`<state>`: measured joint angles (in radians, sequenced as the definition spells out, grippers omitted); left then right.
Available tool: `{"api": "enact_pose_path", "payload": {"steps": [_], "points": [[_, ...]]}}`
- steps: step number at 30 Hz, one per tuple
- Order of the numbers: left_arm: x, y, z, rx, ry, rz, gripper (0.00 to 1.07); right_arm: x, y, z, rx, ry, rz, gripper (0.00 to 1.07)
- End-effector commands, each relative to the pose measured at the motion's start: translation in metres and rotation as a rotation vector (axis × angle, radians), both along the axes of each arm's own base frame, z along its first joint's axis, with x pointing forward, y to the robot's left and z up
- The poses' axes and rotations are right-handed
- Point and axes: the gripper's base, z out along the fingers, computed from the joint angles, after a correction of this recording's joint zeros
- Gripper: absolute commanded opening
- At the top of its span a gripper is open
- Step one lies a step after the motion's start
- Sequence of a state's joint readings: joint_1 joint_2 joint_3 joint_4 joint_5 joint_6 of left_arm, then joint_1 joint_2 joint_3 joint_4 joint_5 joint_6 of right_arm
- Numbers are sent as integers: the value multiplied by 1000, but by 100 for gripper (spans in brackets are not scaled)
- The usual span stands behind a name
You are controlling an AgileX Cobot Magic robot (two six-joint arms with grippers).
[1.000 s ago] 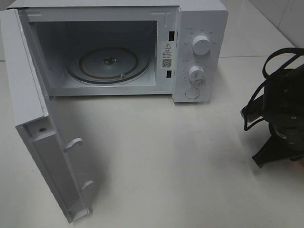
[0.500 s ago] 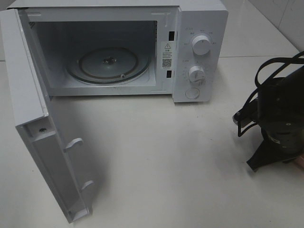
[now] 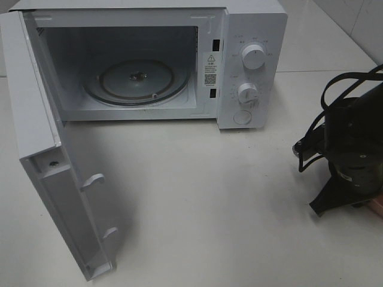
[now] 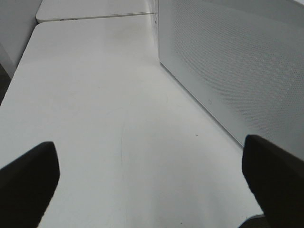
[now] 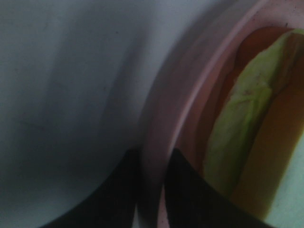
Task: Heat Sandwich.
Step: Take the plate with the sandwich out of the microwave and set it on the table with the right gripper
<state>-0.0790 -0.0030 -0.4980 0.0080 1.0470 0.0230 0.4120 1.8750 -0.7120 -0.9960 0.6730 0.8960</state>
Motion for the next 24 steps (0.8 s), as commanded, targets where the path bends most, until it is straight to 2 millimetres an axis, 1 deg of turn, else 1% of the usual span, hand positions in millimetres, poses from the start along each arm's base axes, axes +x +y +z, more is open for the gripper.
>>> {"api": "enact_pose_path", "payload": {"steps": [1,2,3,4,7,8,9,10,11,12,13,14,16,17,18,19,21,22,24], "points": [[-2,0,-1,-2,-28,5,102,-1,-1,0,3,5,-18,34],[-2,0,-1,-2,-28,5,102,-1,-1,0,6,7,-22,36],[-2,0,-1,-2,-28,5,102,-2,0,3,19,7,-27,41],[-2,0,-1,-2,-28,5,102,-2,0,3,19,7,-27,41],[-2,0,-1,-2,-28,5,102,-2,2,12,59,-8,-15,47],[-2,0,-1,-2,-28,5,102,-3,4,21,97,-25,-7,51],[-2,0,-1,-2,-28,5,102,-3,4,21,97,-25,-7,51],[-2,0,-1,-2,-28,5,102,-4,5,26,108,-33,-4,52],[-2,0,-1,-2,-28,5,102,-4,5,30,120,-39,-2,54],[-2,0,-1,-2,-28,5,102,-6,6,39,144,-50,4,58],[-2,0,-1,-2,-28,5,102,-8,6,43,157,-53,6,61],[-2,0,-1,-2,-28,5,102,-8,6,43,157,-53,6,61],[-2,0,-1,-2,-28,5,102,-10,7,52,185,-65,7,69],[-2,0,-1,-2,-28,5,102,-13,8,59,213,-70,7,76],[-2,0,-1,-2,-28,5,102,-15,8,63,231,-72,3,79],[-2,0,-1,-2,-28,5,102,-15,8,63,231,-72,3,79],[-2,0,-1,-2,-28,5,102,-19,9,69,262,-66,-1,83],[-2,0,-1,-2,-28,5,102,-24,9,76,281,-55,2,83],[-2,0,-1,-2,-28,5,102,-26,9,80,293,-49,8,83]]}}
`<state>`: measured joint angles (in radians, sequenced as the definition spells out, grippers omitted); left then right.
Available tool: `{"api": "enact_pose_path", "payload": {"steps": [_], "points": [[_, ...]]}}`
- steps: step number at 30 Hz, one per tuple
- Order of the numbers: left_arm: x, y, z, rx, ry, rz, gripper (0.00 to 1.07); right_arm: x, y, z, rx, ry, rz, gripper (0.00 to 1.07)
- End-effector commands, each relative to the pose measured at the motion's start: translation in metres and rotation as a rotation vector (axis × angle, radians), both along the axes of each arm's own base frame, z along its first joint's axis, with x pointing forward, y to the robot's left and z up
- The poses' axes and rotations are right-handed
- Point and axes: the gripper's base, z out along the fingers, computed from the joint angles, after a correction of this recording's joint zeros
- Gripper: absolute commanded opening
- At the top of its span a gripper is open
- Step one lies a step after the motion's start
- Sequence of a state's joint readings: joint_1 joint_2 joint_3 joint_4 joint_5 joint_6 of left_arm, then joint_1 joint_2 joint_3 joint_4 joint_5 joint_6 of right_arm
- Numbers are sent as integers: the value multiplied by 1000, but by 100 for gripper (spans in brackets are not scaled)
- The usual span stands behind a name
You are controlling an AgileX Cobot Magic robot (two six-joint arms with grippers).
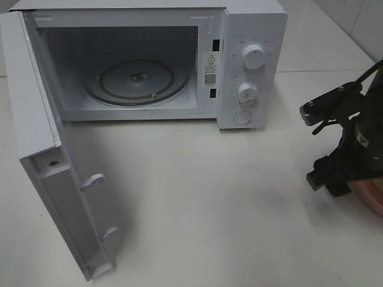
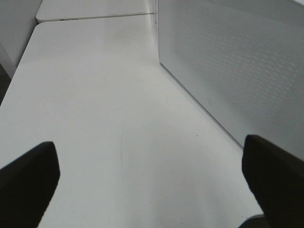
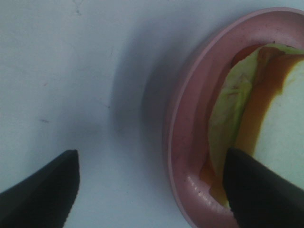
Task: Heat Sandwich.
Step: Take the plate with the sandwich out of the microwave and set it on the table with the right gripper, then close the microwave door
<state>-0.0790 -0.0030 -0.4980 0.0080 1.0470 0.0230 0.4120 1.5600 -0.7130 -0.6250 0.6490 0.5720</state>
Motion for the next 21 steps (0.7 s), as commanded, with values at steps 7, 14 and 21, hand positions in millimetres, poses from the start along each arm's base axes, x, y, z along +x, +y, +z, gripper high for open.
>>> {"api": "enact_pose_path", "payload": {"steps": [7,14,21], "points": [[-2,0,-1,-2,-28,5,102,-30,-2,46,132,5,48,81],[-2,0,-1,-2,-28,5,102,-51,-3,73,234,-45,75,80],[-2,0,-1,-2,-28,5,102,-83,-7,103,348,-94,148,78]]}}
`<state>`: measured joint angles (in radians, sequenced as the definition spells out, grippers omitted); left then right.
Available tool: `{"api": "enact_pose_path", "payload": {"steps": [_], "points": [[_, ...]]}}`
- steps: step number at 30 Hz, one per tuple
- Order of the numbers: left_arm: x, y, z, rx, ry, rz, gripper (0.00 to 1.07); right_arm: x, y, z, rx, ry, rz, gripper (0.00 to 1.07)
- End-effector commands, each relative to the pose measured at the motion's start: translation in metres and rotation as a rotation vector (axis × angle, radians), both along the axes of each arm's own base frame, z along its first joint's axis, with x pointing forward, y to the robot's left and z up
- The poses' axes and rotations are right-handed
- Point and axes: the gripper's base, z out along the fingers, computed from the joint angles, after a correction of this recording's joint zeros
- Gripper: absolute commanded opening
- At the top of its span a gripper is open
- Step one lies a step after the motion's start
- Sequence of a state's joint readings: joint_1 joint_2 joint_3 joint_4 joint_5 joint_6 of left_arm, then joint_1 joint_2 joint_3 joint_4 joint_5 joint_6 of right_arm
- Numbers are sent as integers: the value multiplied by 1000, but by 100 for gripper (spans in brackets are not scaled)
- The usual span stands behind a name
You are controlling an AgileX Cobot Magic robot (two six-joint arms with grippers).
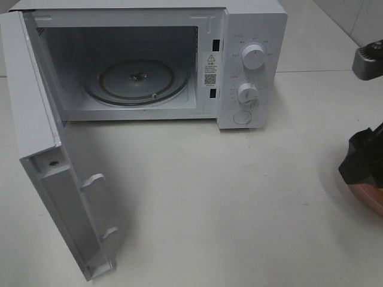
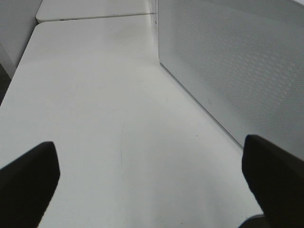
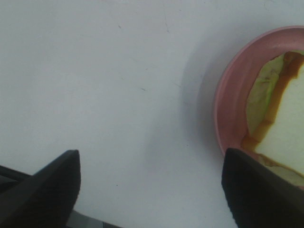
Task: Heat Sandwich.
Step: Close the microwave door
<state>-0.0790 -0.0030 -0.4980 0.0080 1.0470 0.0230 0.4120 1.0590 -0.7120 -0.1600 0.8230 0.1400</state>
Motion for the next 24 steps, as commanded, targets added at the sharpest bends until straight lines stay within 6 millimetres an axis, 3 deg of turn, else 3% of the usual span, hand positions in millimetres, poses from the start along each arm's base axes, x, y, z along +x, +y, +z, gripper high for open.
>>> {"api": "enact_pose_path", "payload": {"steps": [1,10,13,24], "points": [[-2,0,-1,-2,-28,5,102,-11,-2,8,22,-4,31,78],[-2,0,-1,-2,-28,5,102,-51,-20,35,67,-91,14,77],[-2,0,-1,-2,-28,5,102,-74,-31,44,89,-148,5,76],[-2,0,-1,-2,-28,5,102,-120,-52,33,139,-255,-42,77]]}}
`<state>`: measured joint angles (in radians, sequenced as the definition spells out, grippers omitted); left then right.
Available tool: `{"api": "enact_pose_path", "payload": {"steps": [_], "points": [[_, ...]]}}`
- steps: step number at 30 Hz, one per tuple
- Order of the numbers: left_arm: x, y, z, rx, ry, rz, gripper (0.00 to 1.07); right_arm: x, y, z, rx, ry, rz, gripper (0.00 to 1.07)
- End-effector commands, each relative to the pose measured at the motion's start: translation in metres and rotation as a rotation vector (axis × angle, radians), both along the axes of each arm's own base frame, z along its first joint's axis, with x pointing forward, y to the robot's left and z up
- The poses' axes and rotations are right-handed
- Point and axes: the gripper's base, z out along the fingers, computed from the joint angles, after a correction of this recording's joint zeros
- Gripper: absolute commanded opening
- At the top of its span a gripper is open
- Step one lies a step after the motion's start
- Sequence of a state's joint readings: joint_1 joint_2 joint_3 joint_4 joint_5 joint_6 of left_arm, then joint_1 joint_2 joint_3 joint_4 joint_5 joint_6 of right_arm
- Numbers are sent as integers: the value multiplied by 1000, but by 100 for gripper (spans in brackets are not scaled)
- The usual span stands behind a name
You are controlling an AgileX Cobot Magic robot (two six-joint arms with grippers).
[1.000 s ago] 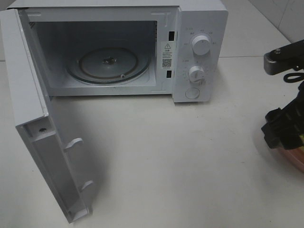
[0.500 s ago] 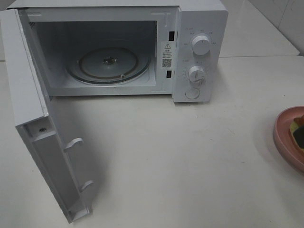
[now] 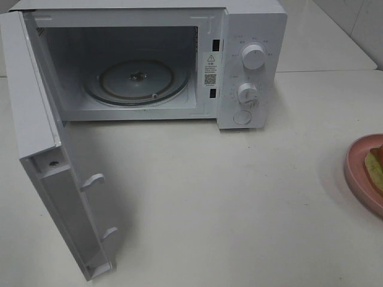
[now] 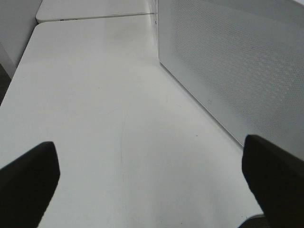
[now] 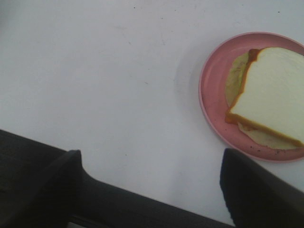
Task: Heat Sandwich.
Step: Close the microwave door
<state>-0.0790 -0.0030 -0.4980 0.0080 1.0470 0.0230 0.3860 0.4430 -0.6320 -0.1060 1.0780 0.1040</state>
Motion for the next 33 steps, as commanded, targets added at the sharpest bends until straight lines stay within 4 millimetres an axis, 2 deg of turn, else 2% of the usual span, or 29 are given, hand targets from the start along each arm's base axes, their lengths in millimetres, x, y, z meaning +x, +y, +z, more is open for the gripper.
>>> {"api": "enact_pose_path", "payload": {"steps": [1,8,15,22,26,33], "points": [[-2,0,-1,-2,-28,5,102,-4,-3,-3,-1,-10,-14,77],[-2,0,-1,-2,-28,5,102,-30,-13,-12,34,-129,-106,80],[-2,0,-1,-2,-28,5,102,-43,-16,-24,69,-222,-183,79],[-2,0,-1,-2,-28,5,102,-59,-17,-25,85,-331,-260,77],[-2,0,-1,-2,-28,5,102,-66,-18,-25,90,-375,-281,76],[-2,0,-1,-3,-27,4,102,-66,-17,-25,89,-373,-286,76]]}}
